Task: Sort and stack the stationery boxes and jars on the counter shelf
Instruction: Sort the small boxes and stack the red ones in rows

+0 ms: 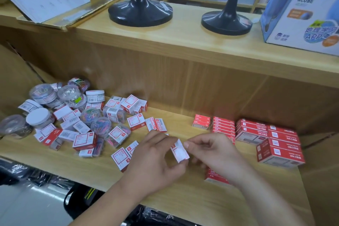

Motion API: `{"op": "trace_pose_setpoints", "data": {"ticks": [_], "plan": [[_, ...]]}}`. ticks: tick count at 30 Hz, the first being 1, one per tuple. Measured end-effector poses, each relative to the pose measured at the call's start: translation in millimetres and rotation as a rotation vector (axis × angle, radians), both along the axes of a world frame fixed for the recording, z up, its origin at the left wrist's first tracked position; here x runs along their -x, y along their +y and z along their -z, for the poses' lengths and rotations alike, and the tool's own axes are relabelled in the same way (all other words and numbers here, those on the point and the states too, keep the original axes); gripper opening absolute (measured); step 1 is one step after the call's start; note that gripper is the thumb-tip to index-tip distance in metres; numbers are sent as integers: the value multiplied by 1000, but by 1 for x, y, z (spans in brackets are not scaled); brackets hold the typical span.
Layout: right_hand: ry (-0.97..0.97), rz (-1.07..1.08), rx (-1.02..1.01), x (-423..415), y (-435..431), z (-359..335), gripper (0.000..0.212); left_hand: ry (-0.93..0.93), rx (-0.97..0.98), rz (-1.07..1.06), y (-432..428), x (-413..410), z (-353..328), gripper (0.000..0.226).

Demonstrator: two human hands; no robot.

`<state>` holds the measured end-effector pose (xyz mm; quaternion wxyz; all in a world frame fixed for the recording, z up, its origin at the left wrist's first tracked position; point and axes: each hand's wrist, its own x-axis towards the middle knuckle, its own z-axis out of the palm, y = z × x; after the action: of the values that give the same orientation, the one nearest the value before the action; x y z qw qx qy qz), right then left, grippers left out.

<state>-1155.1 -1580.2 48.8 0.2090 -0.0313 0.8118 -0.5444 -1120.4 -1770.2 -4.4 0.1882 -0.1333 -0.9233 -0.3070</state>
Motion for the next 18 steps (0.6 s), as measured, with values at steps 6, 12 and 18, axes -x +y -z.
{"op": "trace_pose_setpoints", "data": {"ticks": [6, 12, 18], "plan": [[-133, 75, 131, -8, -7, -9, 5, -62, -175, 22, 0, 3, -5, 56], [-194, 315, 330, -6, -26, -5, 12, -235, -379, 33, -16, 14, -1, 35], [-81, 369, 183, -2, -36, 7, 5, -328, -476, 75, -20, 37, -1, 7]]}}
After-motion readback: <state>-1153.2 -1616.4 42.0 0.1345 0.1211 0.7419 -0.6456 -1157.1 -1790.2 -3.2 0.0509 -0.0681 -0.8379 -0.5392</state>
